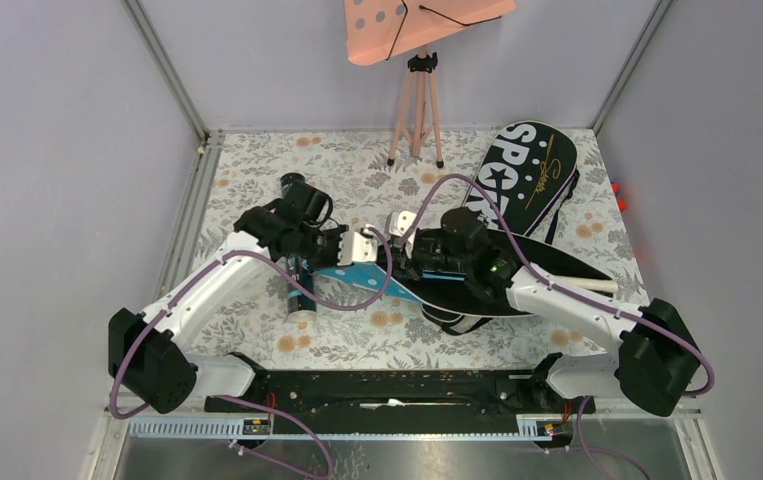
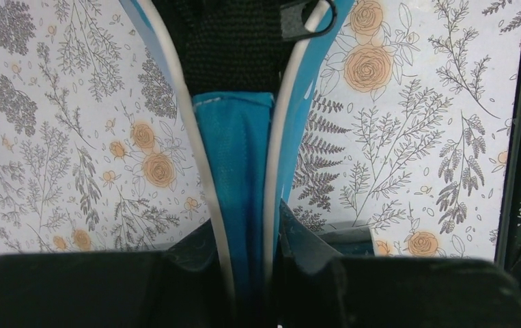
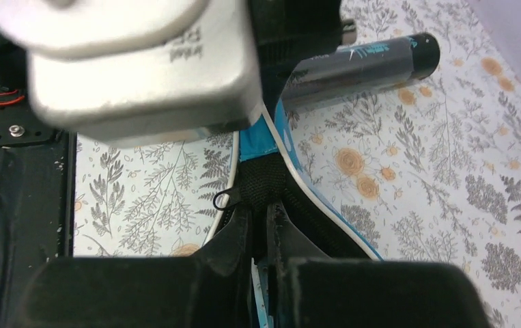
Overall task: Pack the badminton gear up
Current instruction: Adjust the racket in the racket bag.
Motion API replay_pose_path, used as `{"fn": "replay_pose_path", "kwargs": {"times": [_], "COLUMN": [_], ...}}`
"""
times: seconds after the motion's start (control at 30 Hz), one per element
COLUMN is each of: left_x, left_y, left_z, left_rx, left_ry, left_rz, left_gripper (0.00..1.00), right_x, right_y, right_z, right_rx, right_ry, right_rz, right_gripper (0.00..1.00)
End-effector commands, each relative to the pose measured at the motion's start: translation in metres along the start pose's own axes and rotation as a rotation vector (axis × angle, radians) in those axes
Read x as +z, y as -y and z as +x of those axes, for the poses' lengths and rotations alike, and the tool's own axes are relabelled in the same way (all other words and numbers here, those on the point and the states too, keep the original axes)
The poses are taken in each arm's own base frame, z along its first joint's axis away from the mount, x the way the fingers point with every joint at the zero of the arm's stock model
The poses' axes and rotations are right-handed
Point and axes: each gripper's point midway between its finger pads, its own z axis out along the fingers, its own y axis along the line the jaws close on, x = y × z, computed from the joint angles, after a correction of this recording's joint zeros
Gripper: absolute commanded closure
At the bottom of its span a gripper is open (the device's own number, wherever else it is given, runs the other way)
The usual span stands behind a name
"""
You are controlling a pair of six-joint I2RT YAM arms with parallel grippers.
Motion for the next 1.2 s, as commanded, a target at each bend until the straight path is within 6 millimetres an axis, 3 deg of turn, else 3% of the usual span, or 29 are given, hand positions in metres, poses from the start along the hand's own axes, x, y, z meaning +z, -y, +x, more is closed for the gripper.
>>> {"fn": "replay_pose_path", "kwargs": {"times": [0.0,0.1,0.17,0.4,0.53,0.6,0.7,0.73,0.87,0.93,1.0,1.17], "left_x": [0.006,0.009,0.009,0.005,0.004,0.003,0.002,0.001,0.000,-0.001,-0.001,-0.001], "left_y": [-0.002,-0.011,-0.016,-0.022,-0.013,-0.010,-0.009,-0.008,-0.001,0.004,0.009,0.011], "left_z": [0.020,0.034,0.040,0.044,0.035,0.033,0.032,0.031,0.020,0.014,0.009,0.007], "left_rx": [-0.049,-0.047,-0.042,-0.030,-0.025,-0.016,-0.019,-0.020,-0.038,-0.047,-0.051,-0.067], "left_ry": [-0.089,-0.140,-0.169,-0.190,-0.144,-0.137,-0.132,-0.127,-0.089,-0.072,-0.062,-0.061], "left_rz": [-0.021,-0.081,-0.110,-0.148,-0.109,-0.104,-0.103,-0.100,-0.058,-0.027,-0.002,0.007], "left_gripper": [1.00,1.00,1.00,1.00,1.00,1.00,1.00,1.00,1.00,1.00,1.00,1.00], "right_x": [-0.021,-0.042,-0.057,-0.080,-0.072,-0.071,-0.075,-0.074,-0.059,-0.053,-0.047,-0.024], "right_y": [0.005,0.022,0.022,-0.009,0.006,0.025,0.047,0.047,0.043,0.052,0.054,0.029], "right_z": [-0.053,-0.048,-0.040,-0.028,-0.024,-0.021,-0.012,-0.010,-0.002,-0.006,-0.013,-0.026], "right_rx": [0.059,0.180,0.245,0.241,0.170,0.150,0.105,0.098,0.064,0.030,0.008,-0.061], "right_ry": [0.004,-0.125,-0.219,-0.372,-0.317,-0.279,-0.268,-0.261,-0.197,-0.137,-0.081,-0.007], "right_rz": [0.046,0.190,0.236,0.085,0.149,0.259,0.385,0.387,0.356,0.409,0.420,0.272], "right_gripper": [1.00,1.00,0.99,0.99,0.98,0.98,0.79,0.70,0.65,0.52,0.49,0.40]}}
